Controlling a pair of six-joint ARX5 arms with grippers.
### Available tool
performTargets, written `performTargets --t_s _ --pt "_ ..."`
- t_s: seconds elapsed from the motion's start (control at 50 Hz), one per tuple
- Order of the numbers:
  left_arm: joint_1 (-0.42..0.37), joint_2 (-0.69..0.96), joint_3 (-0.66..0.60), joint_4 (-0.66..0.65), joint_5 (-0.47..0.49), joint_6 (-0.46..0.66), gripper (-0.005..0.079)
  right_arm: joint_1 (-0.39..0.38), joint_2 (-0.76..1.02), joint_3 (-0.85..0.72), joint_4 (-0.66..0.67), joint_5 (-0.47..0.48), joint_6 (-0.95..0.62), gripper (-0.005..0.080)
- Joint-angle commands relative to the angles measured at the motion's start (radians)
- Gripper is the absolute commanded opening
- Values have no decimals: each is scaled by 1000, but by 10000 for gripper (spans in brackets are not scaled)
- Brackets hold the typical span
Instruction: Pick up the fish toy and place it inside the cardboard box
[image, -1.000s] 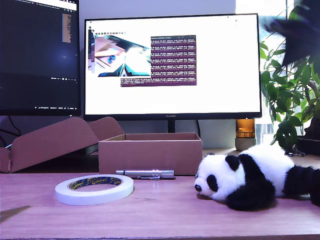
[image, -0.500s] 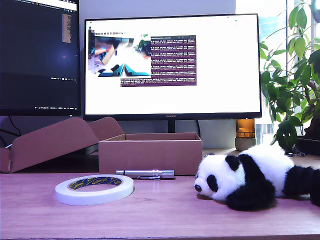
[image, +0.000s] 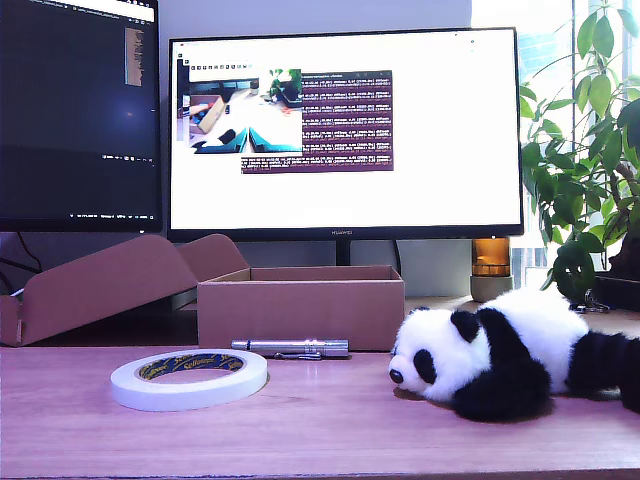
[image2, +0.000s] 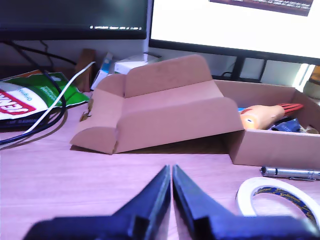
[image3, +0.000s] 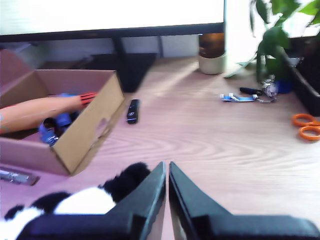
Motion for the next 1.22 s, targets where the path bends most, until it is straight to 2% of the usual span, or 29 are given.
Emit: performTargets --t_s 0.0,0.26,0.58,0.7,0.92,1.2 --pt "0 -1 -14 8 -2 1 -14 -5 -22 -45 12 -3 3 -13" --pt "0 -1 -14 -43 1 -3 -14 -5 -223 -175 7 74 0 -13" --pt "0 -1 -14 -167 1 -3 -14 17 -481 -193 -89 140 -27 -13" --pt "0 -1 -14 -208 1 -3 -14 30 -535 -196 -112 140 -38 -13" --pt "0 -1 -14 -208 1 -3 -14 40 -612 -196 -146 138 -60 -13" --pt "0 -1 -14 -208 1 -3 -14 40 -625 -196 -228 138 -52 -13"
